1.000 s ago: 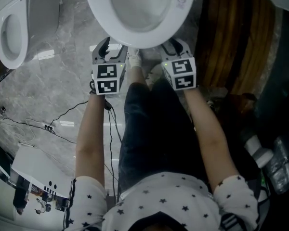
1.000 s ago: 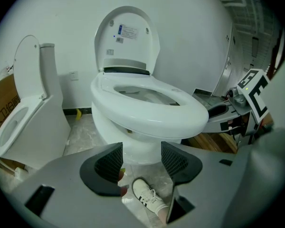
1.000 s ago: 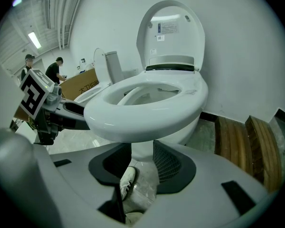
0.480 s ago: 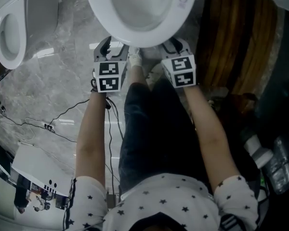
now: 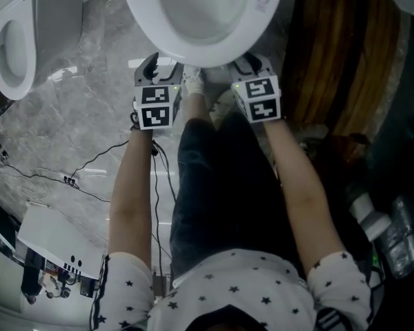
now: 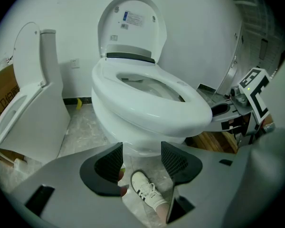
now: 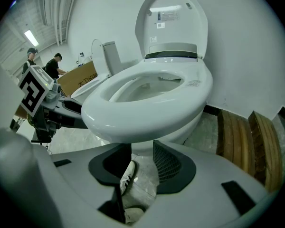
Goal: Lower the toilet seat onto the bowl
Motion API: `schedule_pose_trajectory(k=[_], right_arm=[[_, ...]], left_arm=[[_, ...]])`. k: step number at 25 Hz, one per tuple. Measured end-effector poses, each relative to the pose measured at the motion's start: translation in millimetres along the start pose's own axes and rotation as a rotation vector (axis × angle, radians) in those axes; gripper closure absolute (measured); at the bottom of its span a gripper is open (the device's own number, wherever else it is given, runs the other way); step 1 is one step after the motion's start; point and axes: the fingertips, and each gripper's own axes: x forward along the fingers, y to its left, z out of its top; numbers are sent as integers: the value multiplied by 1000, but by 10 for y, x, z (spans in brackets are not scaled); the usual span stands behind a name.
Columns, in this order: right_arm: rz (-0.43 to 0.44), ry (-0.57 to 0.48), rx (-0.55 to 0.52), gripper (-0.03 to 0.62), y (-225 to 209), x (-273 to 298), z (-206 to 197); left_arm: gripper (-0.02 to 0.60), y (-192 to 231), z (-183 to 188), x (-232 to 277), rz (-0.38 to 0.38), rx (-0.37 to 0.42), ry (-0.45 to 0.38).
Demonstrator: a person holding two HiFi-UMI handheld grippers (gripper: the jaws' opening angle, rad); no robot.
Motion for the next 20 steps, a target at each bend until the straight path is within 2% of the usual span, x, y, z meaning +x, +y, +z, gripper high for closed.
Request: schedule_pose_trajectory(k=[20], right_arm=[[0, 70, -4, 442, -17, 146, -157]], left_arm=[[324, 52, -142, 122, 5, -3, 70]])
